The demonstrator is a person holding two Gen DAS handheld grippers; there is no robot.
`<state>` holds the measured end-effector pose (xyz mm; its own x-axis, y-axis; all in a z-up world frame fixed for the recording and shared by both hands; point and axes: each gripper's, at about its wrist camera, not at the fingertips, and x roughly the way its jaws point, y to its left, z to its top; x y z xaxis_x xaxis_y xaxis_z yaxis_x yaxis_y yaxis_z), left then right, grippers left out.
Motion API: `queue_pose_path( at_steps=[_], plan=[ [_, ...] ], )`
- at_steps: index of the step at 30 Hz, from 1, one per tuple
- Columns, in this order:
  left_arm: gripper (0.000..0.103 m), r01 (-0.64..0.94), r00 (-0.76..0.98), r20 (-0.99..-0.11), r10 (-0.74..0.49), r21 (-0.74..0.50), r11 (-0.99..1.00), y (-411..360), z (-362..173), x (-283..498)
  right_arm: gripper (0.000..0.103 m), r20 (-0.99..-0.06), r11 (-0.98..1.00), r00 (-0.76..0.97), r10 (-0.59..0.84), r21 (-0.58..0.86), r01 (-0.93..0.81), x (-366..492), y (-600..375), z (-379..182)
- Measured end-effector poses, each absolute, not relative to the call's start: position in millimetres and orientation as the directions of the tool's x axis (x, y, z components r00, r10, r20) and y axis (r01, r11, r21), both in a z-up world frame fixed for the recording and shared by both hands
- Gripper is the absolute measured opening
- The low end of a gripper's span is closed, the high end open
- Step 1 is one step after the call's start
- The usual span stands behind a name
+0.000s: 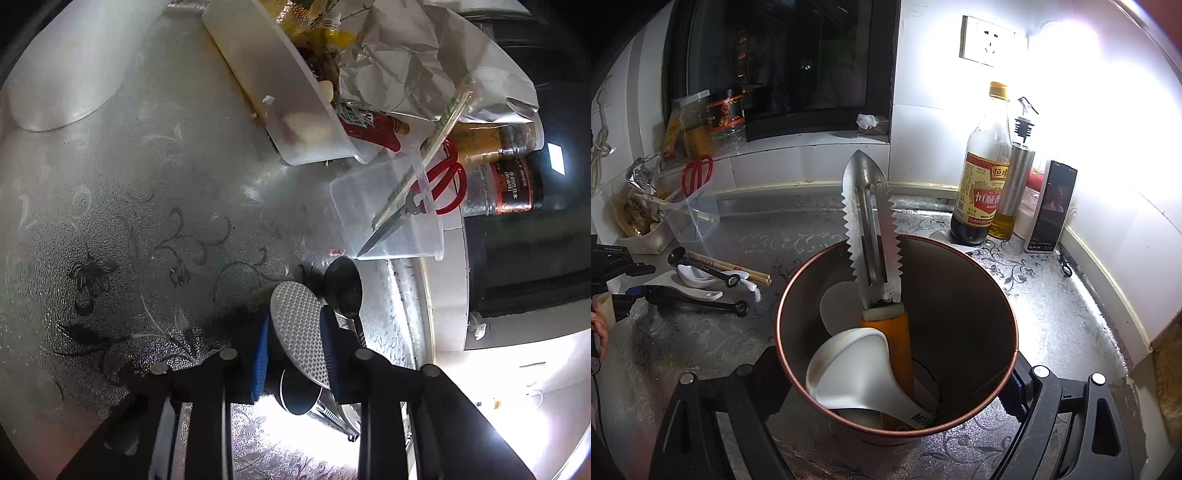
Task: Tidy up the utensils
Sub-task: 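Close the left tool on the white rice paddle handle, then lift the rice paddle with the left tool and carry it above the holder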
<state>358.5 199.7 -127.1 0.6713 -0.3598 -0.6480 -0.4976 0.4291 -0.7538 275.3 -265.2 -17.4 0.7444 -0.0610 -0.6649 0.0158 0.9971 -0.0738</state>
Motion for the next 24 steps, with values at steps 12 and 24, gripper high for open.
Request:
queue_pose_path(
  at_steps=[12,24],
  plan=[
    [0.010,-0.432,0.718,-0.571,-0.398,-0.814,0.388,198.9,-122.9,346.3,0.091,-0.665,0.997,0.744,-0.061,-0.074,0.016,275.2,-265.2,-17.5],
    [0.006,-0.283,0.749,-0.501,-0.434,-0.834,0.474,172.9,-74.5,341.9,0.091,-0.662,0.997,0.747,-0.056,-0.072,0.011,274.5,-265.5,-17.3]
  ],
)
